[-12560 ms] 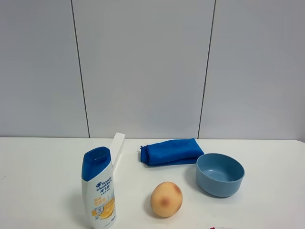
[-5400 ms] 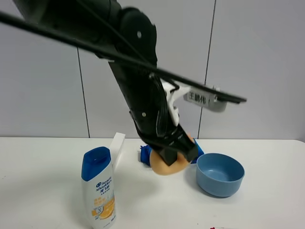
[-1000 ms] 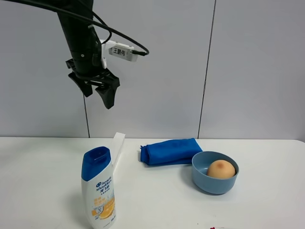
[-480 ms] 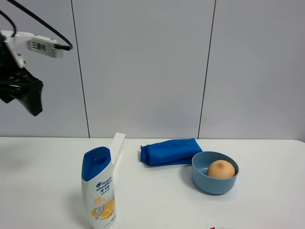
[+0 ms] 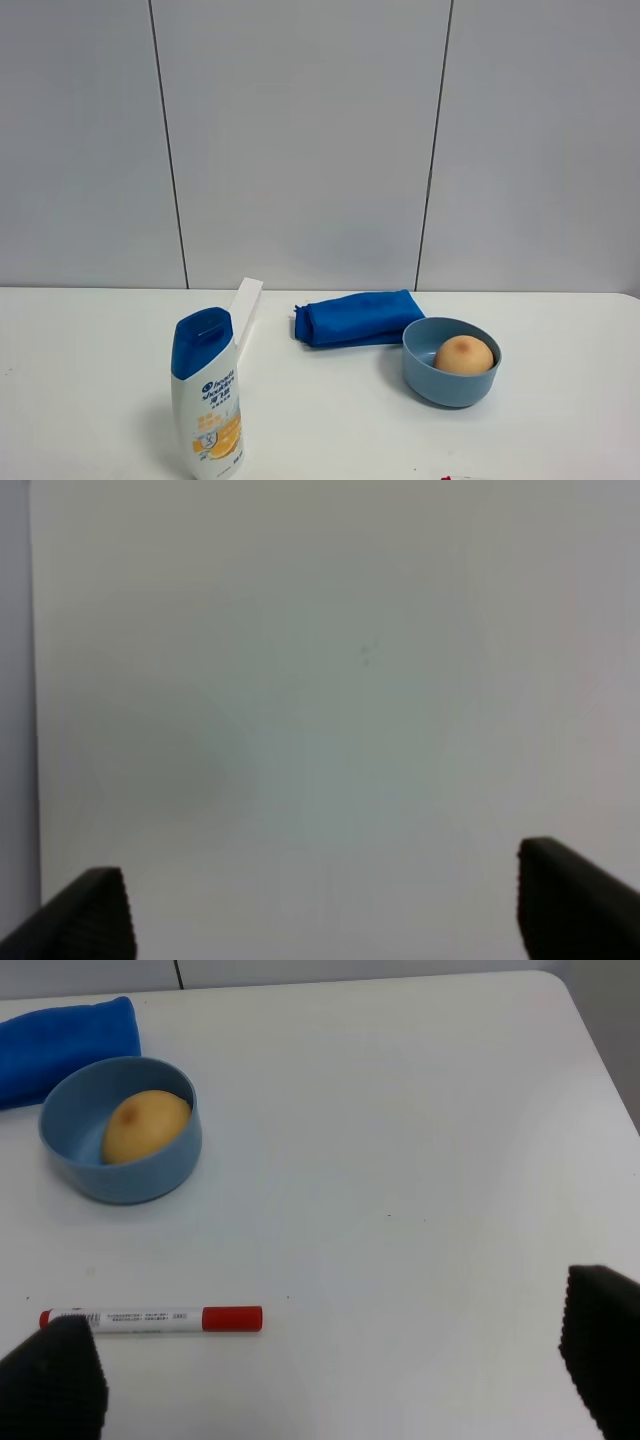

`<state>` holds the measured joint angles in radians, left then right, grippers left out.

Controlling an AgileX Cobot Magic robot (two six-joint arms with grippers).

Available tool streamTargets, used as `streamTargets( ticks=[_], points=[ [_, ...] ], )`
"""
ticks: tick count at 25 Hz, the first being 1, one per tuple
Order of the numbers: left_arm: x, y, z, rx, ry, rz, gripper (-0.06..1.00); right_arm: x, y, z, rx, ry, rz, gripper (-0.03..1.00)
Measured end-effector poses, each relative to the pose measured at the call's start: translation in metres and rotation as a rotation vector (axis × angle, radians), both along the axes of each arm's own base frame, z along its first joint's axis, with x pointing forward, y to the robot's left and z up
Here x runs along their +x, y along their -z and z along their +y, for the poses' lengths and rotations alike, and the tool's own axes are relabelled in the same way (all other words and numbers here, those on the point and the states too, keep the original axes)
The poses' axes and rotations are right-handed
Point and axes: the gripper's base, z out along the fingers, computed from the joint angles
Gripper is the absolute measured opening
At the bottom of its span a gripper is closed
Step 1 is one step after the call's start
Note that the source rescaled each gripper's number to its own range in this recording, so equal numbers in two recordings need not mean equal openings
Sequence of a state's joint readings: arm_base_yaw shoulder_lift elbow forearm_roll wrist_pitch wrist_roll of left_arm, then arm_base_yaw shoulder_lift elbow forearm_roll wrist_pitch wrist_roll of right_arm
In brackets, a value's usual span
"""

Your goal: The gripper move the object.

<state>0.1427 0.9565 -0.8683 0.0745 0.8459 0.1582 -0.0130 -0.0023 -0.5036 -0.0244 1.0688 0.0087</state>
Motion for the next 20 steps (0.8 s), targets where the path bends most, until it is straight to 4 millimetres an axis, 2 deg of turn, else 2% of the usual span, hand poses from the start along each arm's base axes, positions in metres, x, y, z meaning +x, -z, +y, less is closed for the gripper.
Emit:
streamTargets(
  ticks=[6,10,14,20],
  points=[
    [-0.062,0.017,-0.009,-0.018,-0.012,-0.046,0.9,0.0,0.0,0.0,0.0,0.0,0.0,1.0],
    [-0.094,0.029,-0.014,-0.016,-0.015,-0.062,0.9,0.0,0.0,0.0,0.0,0.0,0.0,1.0],
    [-0.123,0.032,-0.018,-0.011,-0.018,-0.101,0.9,0.0,0.0,0.0,0.0,0.0,0.0,1.0],
    [-0.147,0.033,-0.023,-0.027,-0.036,-0.207,0.9,0.0,0.0,0.0,0.0,0.0,0.0,1.0]
  ],
)
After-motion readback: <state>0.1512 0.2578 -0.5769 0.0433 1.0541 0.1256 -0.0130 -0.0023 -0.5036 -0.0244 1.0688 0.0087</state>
